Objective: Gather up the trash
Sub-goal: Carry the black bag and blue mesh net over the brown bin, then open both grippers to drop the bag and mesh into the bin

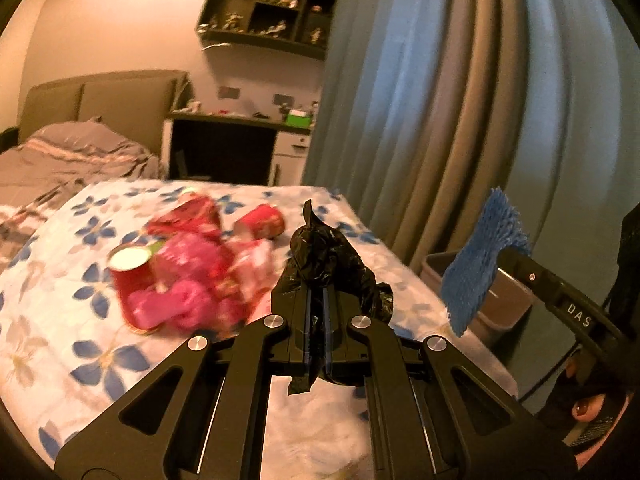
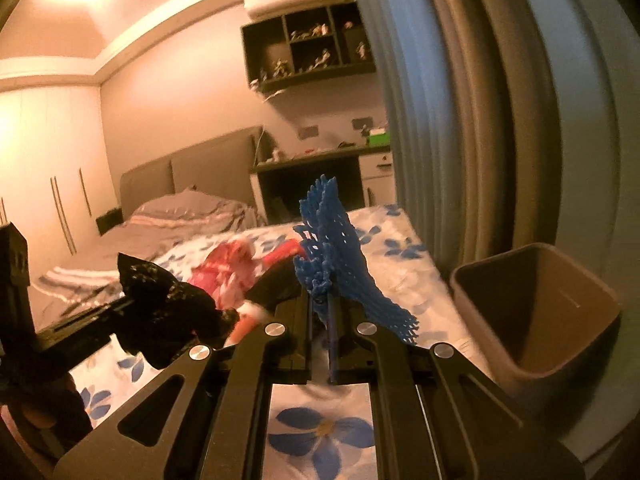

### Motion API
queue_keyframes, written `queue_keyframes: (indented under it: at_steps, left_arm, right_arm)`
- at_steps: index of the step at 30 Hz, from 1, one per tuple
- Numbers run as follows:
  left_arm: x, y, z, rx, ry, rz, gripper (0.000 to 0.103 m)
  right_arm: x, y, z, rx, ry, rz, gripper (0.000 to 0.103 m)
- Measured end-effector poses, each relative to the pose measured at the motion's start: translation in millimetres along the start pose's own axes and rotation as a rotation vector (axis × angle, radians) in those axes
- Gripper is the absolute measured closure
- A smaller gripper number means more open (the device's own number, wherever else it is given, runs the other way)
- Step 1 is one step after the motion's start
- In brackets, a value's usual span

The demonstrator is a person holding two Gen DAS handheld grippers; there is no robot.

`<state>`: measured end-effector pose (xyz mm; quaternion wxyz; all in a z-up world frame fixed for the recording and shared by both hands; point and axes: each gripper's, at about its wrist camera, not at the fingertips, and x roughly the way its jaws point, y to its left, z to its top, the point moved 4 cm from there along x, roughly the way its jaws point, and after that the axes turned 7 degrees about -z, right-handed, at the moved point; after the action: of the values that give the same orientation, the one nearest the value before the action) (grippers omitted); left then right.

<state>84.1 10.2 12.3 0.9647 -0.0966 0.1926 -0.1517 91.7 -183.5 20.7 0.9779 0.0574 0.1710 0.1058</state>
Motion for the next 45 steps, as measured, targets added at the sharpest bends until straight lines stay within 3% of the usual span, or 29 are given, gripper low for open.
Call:
queue_keyframes:
  at_steps: [12, 19, 27, 45]
  left_arm:
    - [71.9, -90.8, 36.3, 0.078, -0.033, -0.157, 0.099]
    - [131.0, -137.6, 45.9, 0.105, -0.034, -0.224, 0.099]
    - [190.7, -164.9, 30.4, 0.107, 0.035, -0.255, 0.099]
    - [250.4, -203.6, 1.4, 0.139, 0.128, -0.345, 0.098]
  right_arm:
    - [-16.2, -69.0, 28.7, 0.03, -0.102, -0.112, 0.096]
    - [-6.6, -112.6, 36.9, 0.064, -0.097, -0.165, 0.096]
    - [14.0, -152.5, 34.1, 0.114, -0.073, -0.188, 0.096]
    - [42.5, -188.7, 29.6, 0.179, -0.042, -0.229, 0.096]
